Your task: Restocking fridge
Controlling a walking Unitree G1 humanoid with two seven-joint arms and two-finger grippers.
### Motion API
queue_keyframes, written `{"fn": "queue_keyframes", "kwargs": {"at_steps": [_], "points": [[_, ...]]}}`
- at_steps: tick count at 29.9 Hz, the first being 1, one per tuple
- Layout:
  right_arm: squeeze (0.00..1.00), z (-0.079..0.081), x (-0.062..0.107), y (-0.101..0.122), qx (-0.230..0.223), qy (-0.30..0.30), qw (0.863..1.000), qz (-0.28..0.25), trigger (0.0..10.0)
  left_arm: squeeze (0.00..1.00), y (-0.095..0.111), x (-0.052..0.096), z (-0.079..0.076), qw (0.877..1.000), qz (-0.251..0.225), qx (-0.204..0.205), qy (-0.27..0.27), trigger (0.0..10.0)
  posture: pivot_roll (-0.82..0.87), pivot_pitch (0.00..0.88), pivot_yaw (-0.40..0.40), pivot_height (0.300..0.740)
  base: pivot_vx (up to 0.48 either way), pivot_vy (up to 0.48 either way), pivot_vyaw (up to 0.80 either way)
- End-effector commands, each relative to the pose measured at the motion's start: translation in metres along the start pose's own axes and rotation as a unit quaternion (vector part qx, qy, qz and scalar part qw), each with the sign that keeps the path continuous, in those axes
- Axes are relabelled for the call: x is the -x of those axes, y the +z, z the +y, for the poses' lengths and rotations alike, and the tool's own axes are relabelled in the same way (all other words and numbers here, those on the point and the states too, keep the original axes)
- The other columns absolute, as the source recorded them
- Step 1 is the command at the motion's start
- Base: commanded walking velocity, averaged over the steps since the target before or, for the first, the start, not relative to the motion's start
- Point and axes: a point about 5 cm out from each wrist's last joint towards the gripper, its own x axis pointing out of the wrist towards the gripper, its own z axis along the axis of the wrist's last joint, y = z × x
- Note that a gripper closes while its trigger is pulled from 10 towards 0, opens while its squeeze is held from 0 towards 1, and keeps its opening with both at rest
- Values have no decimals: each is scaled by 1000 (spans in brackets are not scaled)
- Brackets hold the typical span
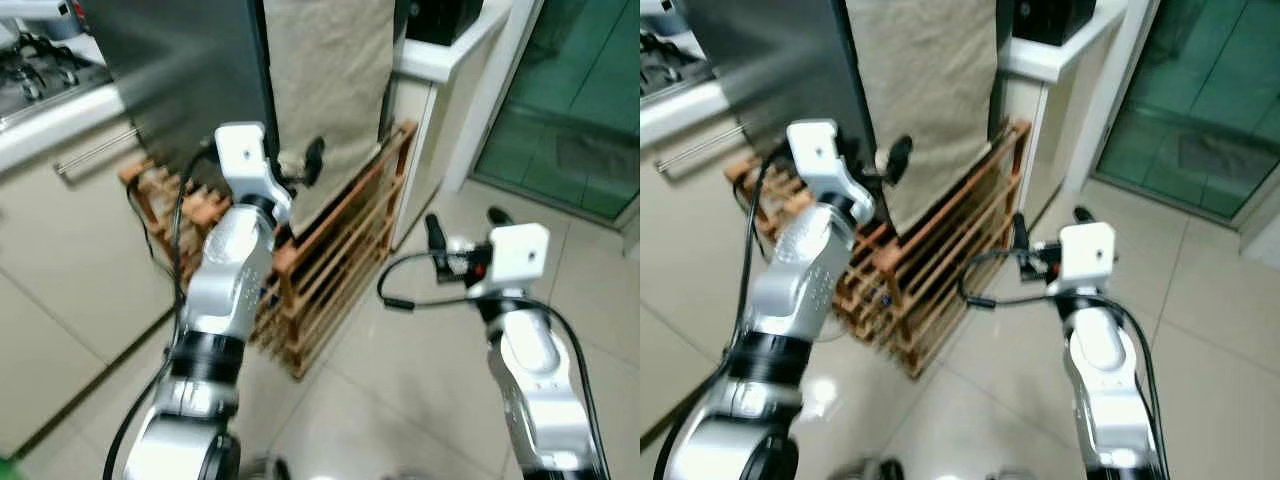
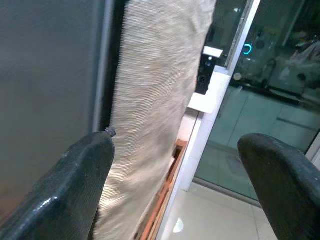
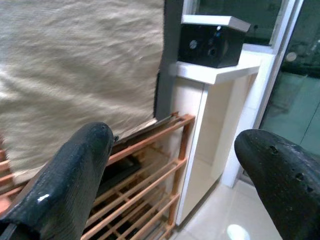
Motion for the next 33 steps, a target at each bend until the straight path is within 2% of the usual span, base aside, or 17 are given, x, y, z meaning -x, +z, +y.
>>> {"fn": "queue_keyframes", "kwargs": {"at_steps": [1, 3, 5, 7, 11, 14, 17, 18, 19, 21, 26, 28, 33], "points": [[157, 0, 1, 4, -1, -3, 1000, -4, 10000, 0, 0, -2, 4, 1000, 4, -3, 8, 10000, -225, 110, 43, 735, 0, 0, 0], [161, -2, 3, 5, 6, -10, 1000, -8, 10000, 0, 0, -2, 13, 1000, 1, -6, 30, 10000, -230, 107, 52, 735, 0, 0, 0], [157, -6, 8, 12, 13, -25, 999, -20, 10000, 0, 0, 9, 22, 999, -1, -3, 44, 10000, -238, 104, 58, 735, 0, 0, 0], [161, -10, 22, 22, 24, -47, 998, -39, 10000, 0, 0, 38, 31, 999, -8, -16, 48, 10000, -234, 103, 63, 735, 0, 0, 0], [173, -14, 64, 25, 47, -70, 996, -35, 10000, 0, -2, 101, 29, 996, -12, -82, 15, 10000, -202, 89, 45, 735, 0, 0, 0], [180, -20, 80, 27, 60, -87, 994, -37, 10000, 0, -12, 128, 30, 995, 4, -97, 21, 10000, -184, 80, 31, 735, 0, 0, 0], [180, -21, 76, 30, 65, -96, 992, -53, 10000, 0, -13, 124, 27, 995, -11, -94, 37, 10000, -186, 69, 27, 735, 0, 0, 0], [176, -20, 71, 32, 64, -96, 991, -62, 10000, 0, -9, 118, 25, 994, -23, -95, 40, 10000, -186, 67, 27, 735, 0, 0, 0], [176, -13, 61, 38, 77, -71, 990, -94, 10000, 0, -2, 106, 22, 995, -45, -80, 49, 10000, -199, 55, 29, 735, 0, 0, 0], [165, -11, 56, 38, 82, -64, 989, -104, 10000, 0, 1, 101, 20, 995, -55, -69, 51, 10000, -201, 51, 33, 735, 0, 0, 0], [165, -22, 44, 23, 85, -97, 989, -78, 10000, 0, 0, 90, 14, 996, -58, -58, 46, 10000, -210, 40, 36, 735, 480, 0, 0], [169, -22, 40, 20, 69, -94, 991, -66, 10000, 0, -2, 85, 13, 996, -55, -60, 42, 10000, -207, 36, 34, 735, 480, 0, 0], [173, -18, 33, 19, 65, -74, 993, -71, 10000, 0, -1, 77, 13, 996, -56, -60, 45, 10000, -209, 30, 35, 735, 480, 0, 0]]}}
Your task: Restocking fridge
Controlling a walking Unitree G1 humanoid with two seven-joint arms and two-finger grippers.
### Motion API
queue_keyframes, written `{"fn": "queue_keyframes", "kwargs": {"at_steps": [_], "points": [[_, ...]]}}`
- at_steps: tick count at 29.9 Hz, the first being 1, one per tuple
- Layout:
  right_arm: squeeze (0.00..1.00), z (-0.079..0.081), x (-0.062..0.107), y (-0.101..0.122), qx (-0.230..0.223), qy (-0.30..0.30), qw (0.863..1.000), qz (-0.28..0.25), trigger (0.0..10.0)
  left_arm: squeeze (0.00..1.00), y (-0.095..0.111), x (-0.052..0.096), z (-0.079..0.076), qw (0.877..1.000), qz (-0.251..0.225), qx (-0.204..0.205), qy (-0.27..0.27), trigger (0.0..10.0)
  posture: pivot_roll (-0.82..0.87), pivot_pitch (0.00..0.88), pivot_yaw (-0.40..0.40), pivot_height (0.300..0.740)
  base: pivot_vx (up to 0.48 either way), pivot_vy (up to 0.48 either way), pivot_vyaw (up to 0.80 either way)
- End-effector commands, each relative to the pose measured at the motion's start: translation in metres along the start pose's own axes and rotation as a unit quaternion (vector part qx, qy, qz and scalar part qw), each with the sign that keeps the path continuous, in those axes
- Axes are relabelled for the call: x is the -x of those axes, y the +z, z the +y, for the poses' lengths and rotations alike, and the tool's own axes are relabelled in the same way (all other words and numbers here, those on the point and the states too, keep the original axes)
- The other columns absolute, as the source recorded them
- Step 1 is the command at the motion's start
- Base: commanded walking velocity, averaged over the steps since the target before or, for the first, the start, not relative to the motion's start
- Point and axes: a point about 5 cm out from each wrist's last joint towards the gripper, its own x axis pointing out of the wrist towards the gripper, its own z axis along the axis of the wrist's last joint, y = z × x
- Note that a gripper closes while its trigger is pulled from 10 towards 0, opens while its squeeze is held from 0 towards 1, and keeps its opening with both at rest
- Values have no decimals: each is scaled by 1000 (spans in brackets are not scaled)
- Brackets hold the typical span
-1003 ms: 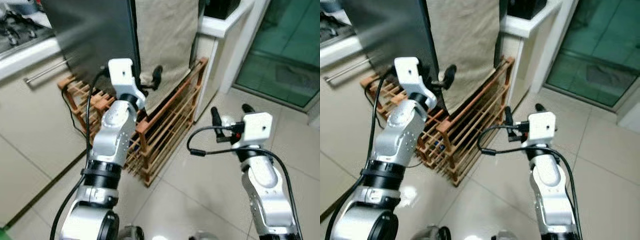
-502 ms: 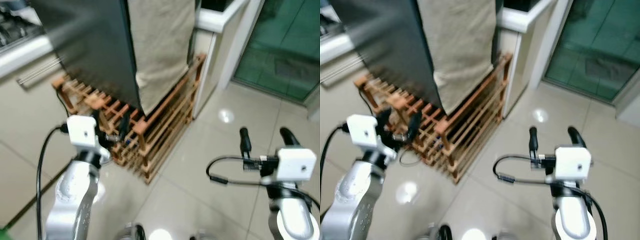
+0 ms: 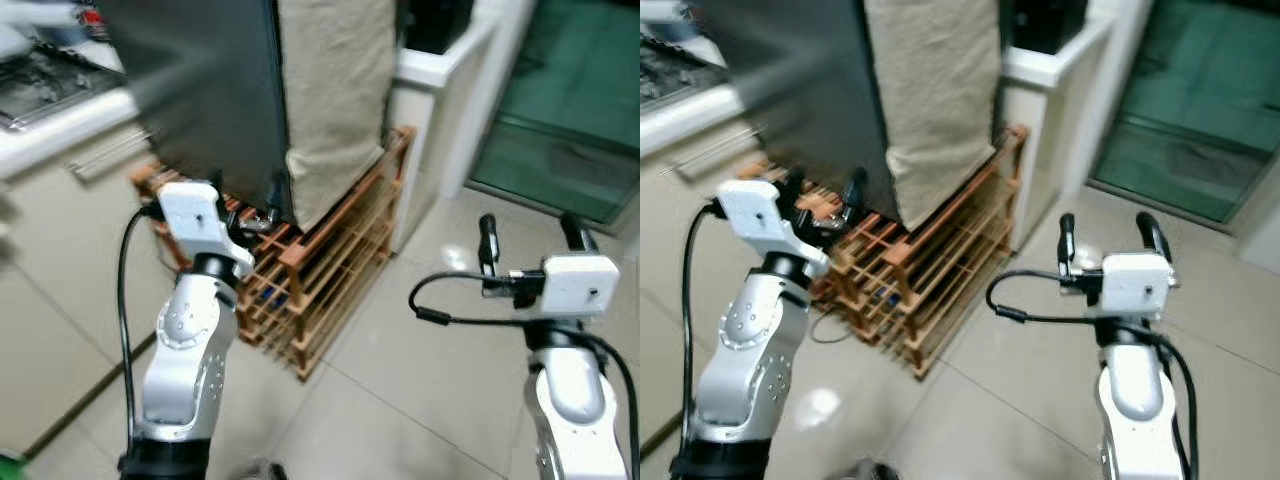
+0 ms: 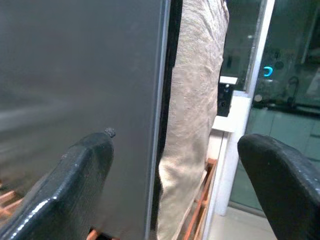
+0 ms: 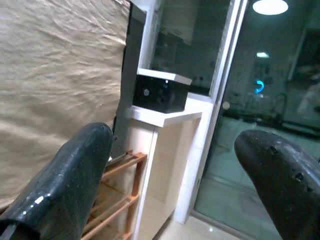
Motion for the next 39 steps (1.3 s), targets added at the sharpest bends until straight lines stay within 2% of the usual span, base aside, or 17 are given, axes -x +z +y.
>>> {"fn": "queue_keyframes", "kwargs": {"at_steps": [1, 4, 8, 10, 12, 14, 22, 28, 34, 39], "points": [[173, 4, -4, 1, -10, 11, 1000, -5, 10000, 0, 0, -3, 3, 1000, 2, -7, 8, 10000, -209, 30, 35, 735, 480, 0, 0], [176, 8, -9, 2, -16, 20, 1000, -10, 10000, 0, -1, -6, 4, 1000, 0, -7, 14, 10000, -207, 27, 32, 735, 480, 0, 0], [169, 9, -11, 1, -19, 23, 999, -11, 10000, 0, 1, -8, -5, 1000, -7, -9, -15, 10000, -204, 24, 33, 735, 480, 0, 0], [173, 9, -12, 2, -21, 22, 999, -12, 10000, 0, 3, -9, -10, 999, -11, -11, -35, 10000, -203, 23, 34, 735, 480, 0, 0], [173, 9, -14, 2, -23, 18, 999, -14, 10000, 0, 5, -9, -21, 997, -12, -9, -81, 10000, -201, 23, 35, 735, 471, 0, 0], [173, 9, -15, 2, -25, 17, 999, -13, 10000, 0, 5, -10, -24, 996, -10, -6, -88, 10000, -201, 25, 37, 735, 474, 0, 0], [169, 11, -15, -1, -25, 26, 999, -7, 10000, 0, 10, -21, -13, 998, -5, 25, -54, 10000, -203, 25, 43, 735, 0, 0, 0], [165, 15, -16, -3, -30, 37, 999, 0, 10000, 0, 12, -15, -19, 995, 3, 45, -87, 10000, -198, 25, 44, 735, 0, 0, 0], [169, 13, -19, -9, -41, 34, 998, 15, 10000, 0, 11, -18, -21, 993, 20, 61, -98, 10000, -197, 22, 47, 735, 0, 0, 0], [169, 12, -22, -11, -41, 32, 998, 19, 10000, 0, 2, -19, -32, 986, 60, 81, -136, 10000, -199, 16, 54, 735, 0, 0, 0]]}}
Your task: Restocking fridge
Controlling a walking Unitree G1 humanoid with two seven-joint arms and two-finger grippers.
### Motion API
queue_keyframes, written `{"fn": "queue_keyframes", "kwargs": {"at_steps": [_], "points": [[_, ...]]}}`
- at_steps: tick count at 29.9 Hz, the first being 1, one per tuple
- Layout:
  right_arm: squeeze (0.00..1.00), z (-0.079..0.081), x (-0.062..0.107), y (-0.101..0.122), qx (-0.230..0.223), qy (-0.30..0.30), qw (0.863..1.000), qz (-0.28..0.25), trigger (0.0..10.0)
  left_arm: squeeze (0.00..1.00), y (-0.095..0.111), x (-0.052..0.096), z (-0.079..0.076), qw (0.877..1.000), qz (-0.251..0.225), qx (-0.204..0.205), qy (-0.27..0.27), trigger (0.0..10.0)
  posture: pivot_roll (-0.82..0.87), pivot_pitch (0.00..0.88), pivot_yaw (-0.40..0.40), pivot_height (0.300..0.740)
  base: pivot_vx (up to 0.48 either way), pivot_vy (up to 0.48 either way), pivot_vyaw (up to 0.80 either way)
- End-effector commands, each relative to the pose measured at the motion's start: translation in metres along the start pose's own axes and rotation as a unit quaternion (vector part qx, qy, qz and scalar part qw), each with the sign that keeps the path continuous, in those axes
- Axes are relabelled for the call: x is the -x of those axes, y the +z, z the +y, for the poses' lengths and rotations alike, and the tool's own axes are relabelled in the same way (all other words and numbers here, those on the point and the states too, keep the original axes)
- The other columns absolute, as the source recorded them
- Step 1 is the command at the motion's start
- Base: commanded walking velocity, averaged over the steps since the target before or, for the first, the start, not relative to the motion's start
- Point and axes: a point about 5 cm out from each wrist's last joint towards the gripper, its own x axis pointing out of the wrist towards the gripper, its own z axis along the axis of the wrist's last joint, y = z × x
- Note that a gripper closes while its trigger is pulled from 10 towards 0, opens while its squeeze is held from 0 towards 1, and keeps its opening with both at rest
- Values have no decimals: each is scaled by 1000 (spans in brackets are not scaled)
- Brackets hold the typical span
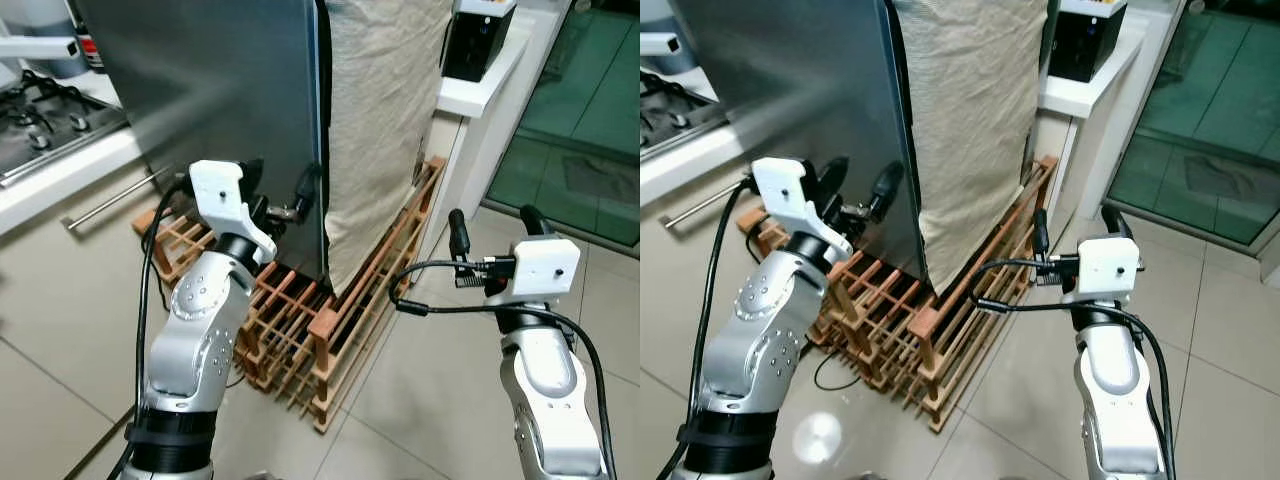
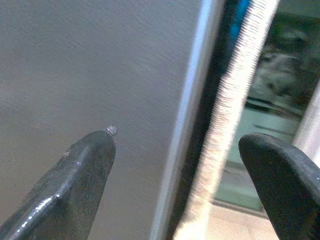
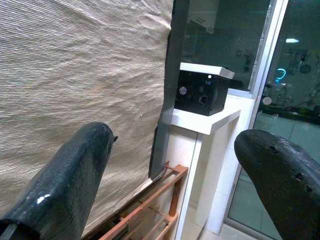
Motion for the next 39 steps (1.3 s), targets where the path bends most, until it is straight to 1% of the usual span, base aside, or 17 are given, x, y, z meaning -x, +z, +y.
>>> {"fn": "queue_keyframes", "kwargs": {"at_steps": [1, 5, 7, 8, 9, 11, 13, 14, 16, 23, 27, 31, 34, 39], "points": [[169, -2, -4, -1, -3, 0, 1000, 3, 10000, 0, 1, -5, -7, 1000, 9, 6, -25, 10000, -199, 16, 54, 735, 0, 0, 0], [165, -3, -7, -1, -16, -7, 1000, 5, 10000, 0, -4, -13, -7, 999, 21, 6, -26, 10000, -202, 17, 58, 735, 0, 0, 0], [165, -4, -8, 0, -19, -8, 1000, 5, 10000, 0, -6, -16, -2, 1000, 26, 9, -11, 10000, -202, 18, 60, 735, 0, 0, 0], [165, -4, -8, 0, -19, -8, 1000, 5, 10000, 0, -6, -16, -2, 1000, 26, 9, -11, 10000, -202, 18, 60, 735, 0, 0, 0], [169, -3, -7, -1, -20, -8, 1000, 6, 10000, 0, -8, -19, 2, 999, 31, 13, -2, 10000, -207, 23, 62, 735, 0, 0, 0], [165, -3, -5, -2, -20, -6, 1000, 9, 10000, 0, -8, -24, 4, 999, 32, 17, 1, 10000, -209, 24, 64, 735, 0, 0, 0], [165, -2, -5, -2, -21, -6, 1000, 10, 10000, 0, -7, -25, 4, 999, 31, 21, 1, 10000, -215, 27, 66, 735, 0, 0, 0], [165, -2, -4, -2, -21, -5, 1000, 11, 10000, 0, -5, -29, 2, 999, 28, 26, -3, 10000, -218, 30, 69, 735, 0, 0, 0], [165, -2, -4, -2, -21, -5, 1000, 12, 10000, 0, -5, -30, 0, 999, 27, 27, -7, 10000, -220, 33, 72, 735, 0, 0, 0], [165, -2, -3, -3, -21, -4, 1000, 14, 10000, 0, -6, -33, -4, 999, 28, 41, -16, 10000, -222, 36, 72, 735, 0, 0, 0], [169, -1, -2, -4, -22, -3, 1000, 18, 10000, 0, -3, -29, -8, 998, 28, 43, -32, 10000, -221, 42, 74, 735, 0, 0, 0], [165, 0, -1, -5, -23, 0, 1000, 21, 10000, 0, -6, -26, -12, 998, 35, 45, -41, 10000, -216, 43, 73, 735, 0, 0, 0], [169, 1, -2, -6, -24, 2, 999, 22, 10000, 0, -6, -27, -19, 996, 38, 60, -60, 10000, -220, 45, 75, 735, 0, 0, 0], [165, 1, -2, -6, -24, 2, 999, 23, 10000, 0, -6, -25, -20, 995, 46, 61, -65, 10000, -219, 48, 75, 735, 0, 0, 0]]}}
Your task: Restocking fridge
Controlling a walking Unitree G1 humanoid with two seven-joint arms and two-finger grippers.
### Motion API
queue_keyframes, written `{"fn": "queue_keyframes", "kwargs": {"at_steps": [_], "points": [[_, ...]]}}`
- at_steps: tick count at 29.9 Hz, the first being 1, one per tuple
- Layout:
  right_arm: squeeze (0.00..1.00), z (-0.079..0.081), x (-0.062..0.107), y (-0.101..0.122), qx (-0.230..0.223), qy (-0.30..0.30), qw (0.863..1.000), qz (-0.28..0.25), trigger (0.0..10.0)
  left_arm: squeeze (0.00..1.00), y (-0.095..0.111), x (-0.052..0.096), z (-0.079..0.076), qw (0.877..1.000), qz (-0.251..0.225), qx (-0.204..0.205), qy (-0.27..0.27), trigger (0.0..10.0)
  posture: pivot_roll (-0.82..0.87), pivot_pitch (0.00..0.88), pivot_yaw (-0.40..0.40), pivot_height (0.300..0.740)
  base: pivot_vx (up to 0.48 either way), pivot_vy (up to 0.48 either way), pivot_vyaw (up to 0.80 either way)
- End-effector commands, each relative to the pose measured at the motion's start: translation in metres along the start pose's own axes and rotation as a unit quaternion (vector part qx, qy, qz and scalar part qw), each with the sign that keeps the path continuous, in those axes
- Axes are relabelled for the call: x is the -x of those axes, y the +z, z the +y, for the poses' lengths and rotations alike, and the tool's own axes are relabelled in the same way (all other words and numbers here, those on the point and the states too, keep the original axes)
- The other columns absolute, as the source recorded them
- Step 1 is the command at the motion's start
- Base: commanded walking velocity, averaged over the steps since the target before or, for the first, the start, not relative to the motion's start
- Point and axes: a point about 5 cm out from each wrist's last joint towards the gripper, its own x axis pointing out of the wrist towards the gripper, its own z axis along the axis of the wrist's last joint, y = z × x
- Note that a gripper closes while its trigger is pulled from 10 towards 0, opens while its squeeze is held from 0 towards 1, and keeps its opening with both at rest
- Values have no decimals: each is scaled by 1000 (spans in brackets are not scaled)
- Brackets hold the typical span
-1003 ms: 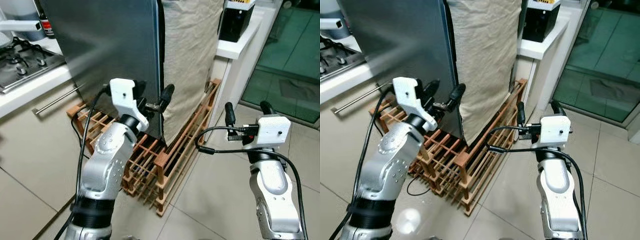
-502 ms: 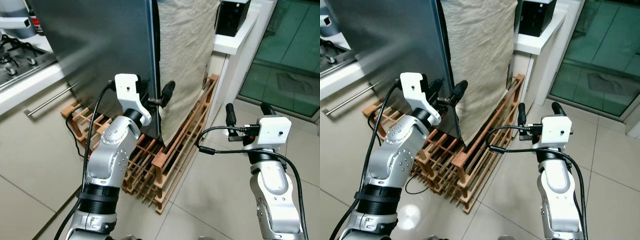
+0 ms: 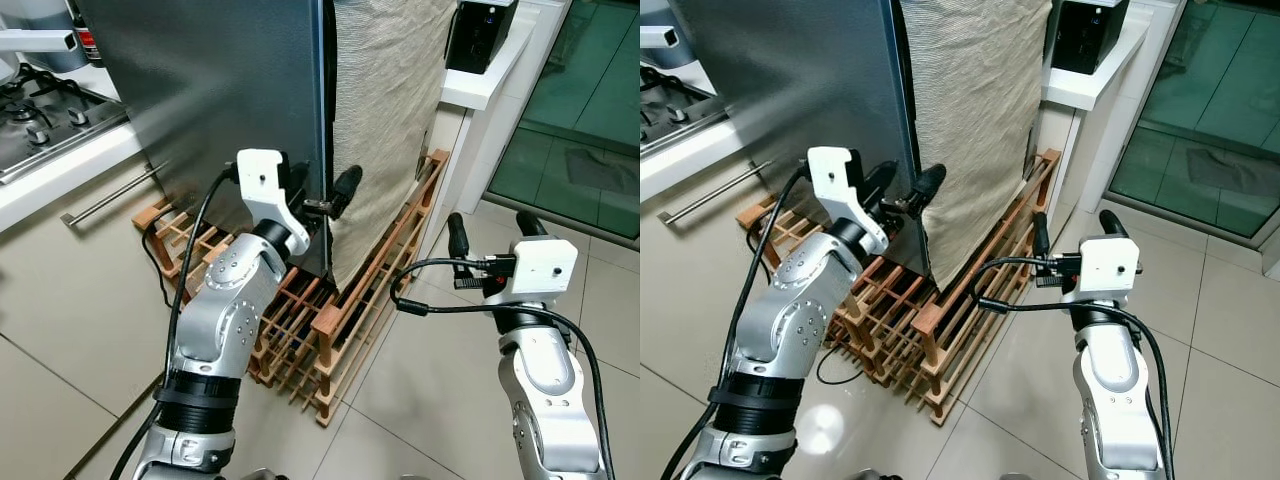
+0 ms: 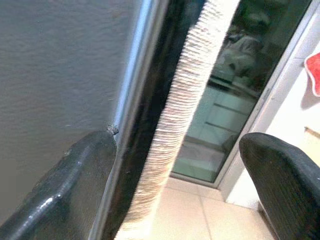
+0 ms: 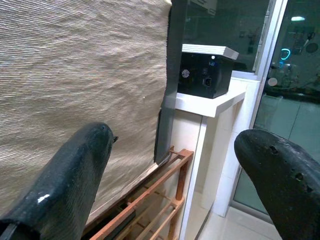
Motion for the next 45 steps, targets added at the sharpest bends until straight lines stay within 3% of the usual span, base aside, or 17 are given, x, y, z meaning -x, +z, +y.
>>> {"fn": "queue_keyframes", "kwargs": {"at_steps": [1, 18, 21, 25, 26, 28, 29, 30, 34, 37, 41, 42, 43, 45], "points": [[165, 0, -1, 0, -6, 0, 1000, 6, 10000, 0, 0, 2, -2, 1000, 5, 0, -7, 10000, -219, 49, 74, 735, 0, 0, 0], [173, 4, -1, 1, -20, 22, 1000, 6, 10000, 0, -8, -17, -6, 1000, 15, 6, -8, 10000, -227, 48, 77, 735, 0, 0, 0], [173, 7, -1, 2, -24, 26, 999, 5, 10000, 0, -9, -34, -10, 1000, 13, 0, -22, 10000, -230, 49, 80, 735, 0, 0, 0], [173, 8, -1, 2, -26, 29, 999, 6, 10000, 0, -10, -46, -10, 1000, 13, -1, -23, 10000, -238, 51, 85, 735, 0, 0, 0], [173, 9, 0, 2, -28, 31, 999, 7, 10000, 0, -10, -49, -12, 999, 12, 6, -30, 10000, -240, 52, 86, 735, 0, 0, 0], [169, 11, 2, -1, -35, 48, 998, 20, 10000, 0, -10, -56, -32, 995, 11, 24, -94, 10000, -246, 56, 88, 735, 0, 0, 0], [169, 11, 2, -1, -35, 48, 998, 20, 10000, 0, -10, -56, -32, 995, 11, 24, -94, 10000, -246, 56, 88, 735, 0, 0, 0], [169, 15, 6, -7, -40, 70, 996, 43, 10000, 0, -15, -58, -47, 989, 18, 40, -143, 10000, -246, 57, 88, 735, 0, 0, 0], [165, 15, 16, -19, -39, 92, 992, 78, 10000, 0, -24, -63, -83, 966, 31, 83, -244, 10000, -257, 62, 92, 735, 0, 0, 0], [165, 15, 17, -19, -37, 92, 992, 80, 10000, 0, -24, -65, -90, 960, 27, 101, -258, 10000, -268, 63, 97, 735, 0, 0, 0], [165, 16, 16, -18, -41, 86, 992, 79, 10000, 0, -21, -70, -119, 938, 13, 144, -315, 10000, -287, 66, 102, 735, 0, 0, 0], [165, 16, 16, -18, -41, 86, 992, 79, 10000, 0, -21, -70, -119, 938, 13, 144, -315, 10000, -287, 66, 102, 735, 0, 0, 0], [165, 17, 16, -18, -42, 89, 992, 81, 10000, 0, -21, -68, -133, 920, 13, 167, -355, 10000, -294, 68, 104, 735, 0, 0, 0], [165, 18, 17, -19, -42, 91, 992, 82, 10000, 0, -19, -65, -144, 904, 11, 189, -384, 10000, -296, 67, 103, 735, 0, 0, 0]]}}
